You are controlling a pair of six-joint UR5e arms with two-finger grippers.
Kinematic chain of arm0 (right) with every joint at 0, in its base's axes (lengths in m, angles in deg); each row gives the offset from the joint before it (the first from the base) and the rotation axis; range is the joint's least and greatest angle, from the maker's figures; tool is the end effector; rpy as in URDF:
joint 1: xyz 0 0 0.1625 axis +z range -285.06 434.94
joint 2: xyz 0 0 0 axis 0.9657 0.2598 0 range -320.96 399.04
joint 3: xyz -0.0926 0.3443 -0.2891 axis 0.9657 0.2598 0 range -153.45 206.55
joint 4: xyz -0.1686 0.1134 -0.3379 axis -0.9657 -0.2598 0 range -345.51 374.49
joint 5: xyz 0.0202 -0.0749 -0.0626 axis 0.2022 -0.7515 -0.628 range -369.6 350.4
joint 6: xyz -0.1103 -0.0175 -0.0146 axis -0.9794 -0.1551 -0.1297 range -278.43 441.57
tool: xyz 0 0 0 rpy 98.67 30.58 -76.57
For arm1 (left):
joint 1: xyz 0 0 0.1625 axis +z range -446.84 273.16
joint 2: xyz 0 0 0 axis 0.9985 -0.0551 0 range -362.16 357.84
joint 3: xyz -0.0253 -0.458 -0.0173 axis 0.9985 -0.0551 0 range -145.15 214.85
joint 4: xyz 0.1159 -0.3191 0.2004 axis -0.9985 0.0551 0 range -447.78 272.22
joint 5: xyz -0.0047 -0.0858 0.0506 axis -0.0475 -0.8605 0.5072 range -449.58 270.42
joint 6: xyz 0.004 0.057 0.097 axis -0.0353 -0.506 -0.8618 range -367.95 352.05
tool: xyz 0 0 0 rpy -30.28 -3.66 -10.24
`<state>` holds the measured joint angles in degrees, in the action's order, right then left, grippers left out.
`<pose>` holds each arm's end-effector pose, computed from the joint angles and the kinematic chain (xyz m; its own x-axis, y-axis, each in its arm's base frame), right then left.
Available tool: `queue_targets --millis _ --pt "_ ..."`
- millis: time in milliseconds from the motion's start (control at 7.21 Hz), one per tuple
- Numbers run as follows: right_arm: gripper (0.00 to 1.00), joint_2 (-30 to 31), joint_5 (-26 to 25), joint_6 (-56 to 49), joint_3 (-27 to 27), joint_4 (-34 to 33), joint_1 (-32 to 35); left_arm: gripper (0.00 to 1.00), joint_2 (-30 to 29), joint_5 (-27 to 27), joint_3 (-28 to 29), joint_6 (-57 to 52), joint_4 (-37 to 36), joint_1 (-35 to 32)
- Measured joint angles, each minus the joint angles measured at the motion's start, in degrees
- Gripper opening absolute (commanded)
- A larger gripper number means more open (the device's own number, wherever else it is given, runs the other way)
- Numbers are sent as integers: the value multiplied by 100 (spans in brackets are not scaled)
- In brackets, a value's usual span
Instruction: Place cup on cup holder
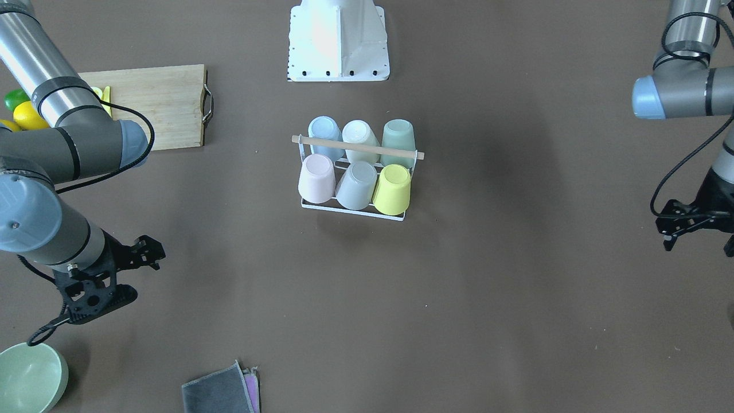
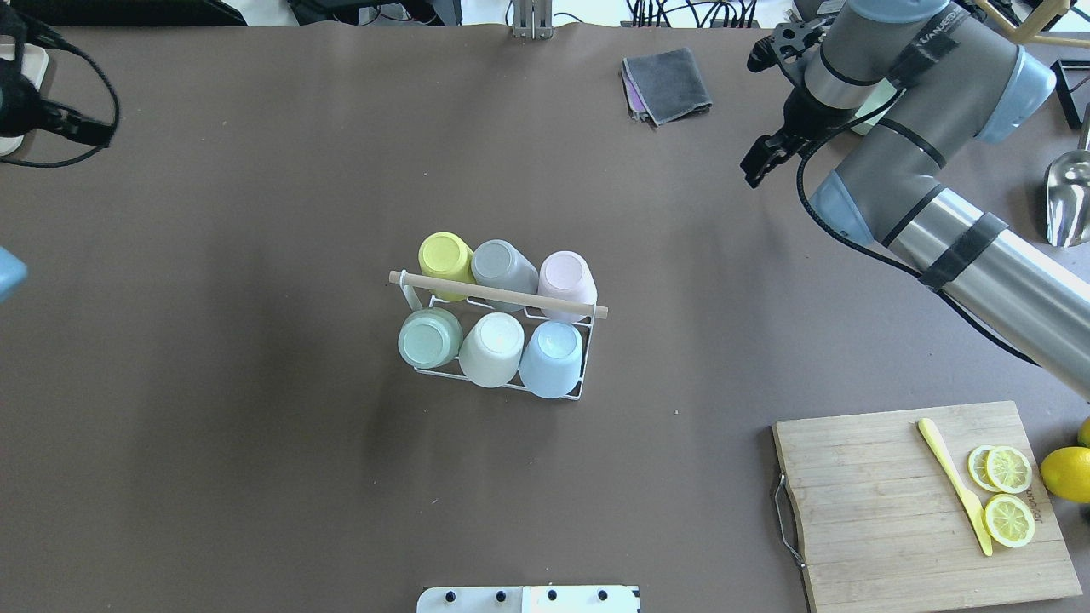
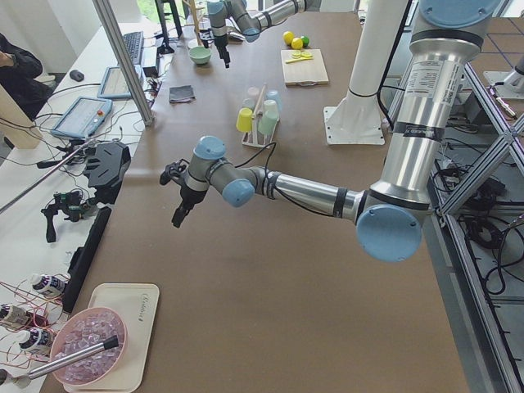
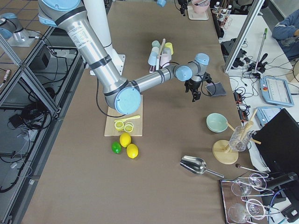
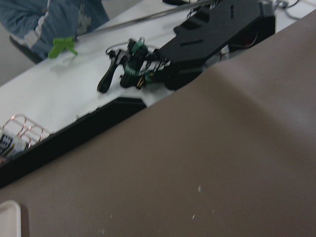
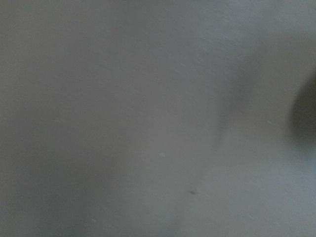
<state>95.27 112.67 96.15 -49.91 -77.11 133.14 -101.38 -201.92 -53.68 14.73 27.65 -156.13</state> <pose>-0.3216 -0.6574 0.4742 0.7342 -0.3688 0.5700 0.3250 0.9281 0.1819 0.1210 -0.5760 0.5981 0.8444 0.1795 -0.5047 0.0322 0.9235 0.3824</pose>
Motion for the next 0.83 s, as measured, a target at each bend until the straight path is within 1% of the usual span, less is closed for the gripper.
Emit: queue_targets --millis 139,277,416,554,693,832 --pt "100 109 -92 1 -3 -414 263 98 158 -419 22 -16 -560 -284" --pt "100 317 137 2 -28 -563 610 98 164 -891 38 -47 -1207 -637" --pt "100 678 406 -67 -171 -596 968 98 140 -1377 34 -62 -1715 -1009" --pt "100 1187 554 -263 -437 -600 1305 98 260 -1861 0 -79 -1973 -1340" --pt "100 1727 715 -510 -669 -598 1677 98 585 -2260 -109 -285 -2050 -1630" --pt "100 2255 949 -755 -850 -591 2100 98 966 -2527 -249 -846 -2097 -1888"
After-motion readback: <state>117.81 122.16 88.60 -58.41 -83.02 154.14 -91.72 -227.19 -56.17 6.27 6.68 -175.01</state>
